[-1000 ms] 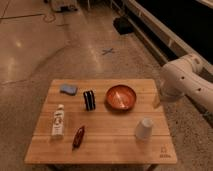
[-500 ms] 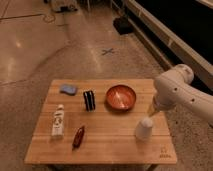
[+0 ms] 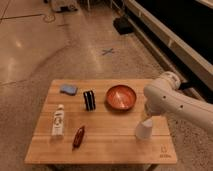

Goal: Place the ceramic cup over the eraser

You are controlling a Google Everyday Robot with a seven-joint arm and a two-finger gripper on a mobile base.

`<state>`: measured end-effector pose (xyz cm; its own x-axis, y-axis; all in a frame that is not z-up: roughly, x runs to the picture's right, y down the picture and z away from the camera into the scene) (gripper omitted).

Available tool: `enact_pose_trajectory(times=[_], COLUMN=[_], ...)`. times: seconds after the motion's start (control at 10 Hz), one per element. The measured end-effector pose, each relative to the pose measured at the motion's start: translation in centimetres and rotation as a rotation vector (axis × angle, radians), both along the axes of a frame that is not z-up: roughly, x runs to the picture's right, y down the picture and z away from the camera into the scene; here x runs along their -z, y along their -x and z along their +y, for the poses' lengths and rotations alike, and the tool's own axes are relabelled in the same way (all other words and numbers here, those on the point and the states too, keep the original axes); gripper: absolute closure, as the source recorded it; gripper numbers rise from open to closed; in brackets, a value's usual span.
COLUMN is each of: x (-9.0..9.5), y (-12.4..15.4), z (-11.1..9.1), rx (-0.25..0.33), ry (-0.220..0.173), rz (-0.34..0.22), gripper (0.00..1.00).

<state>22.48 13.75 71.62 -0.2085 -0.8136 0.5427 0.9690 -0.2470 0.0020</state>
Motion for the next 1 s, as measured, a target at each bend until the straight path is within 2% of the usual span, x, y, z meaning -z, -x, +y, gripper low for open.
enact_pose_trajectory(times=[0.4, 0.8, 0.9, 1.0], x=[-0.6, -0.8, -0.6, 0.0], y=[1.4, 3.0, 3.6, 4.4], z=[1.5, 1.1, 0.4, -1.2], rx=[0.038, 0.068, 0.077, 0.095], ry=[0.005, -0.001, -0.006, -0.012], rz=[-0.023, -0.046, -0.054, -0.064], gripper=[0.37, 0.38, 0.43, 0.54])
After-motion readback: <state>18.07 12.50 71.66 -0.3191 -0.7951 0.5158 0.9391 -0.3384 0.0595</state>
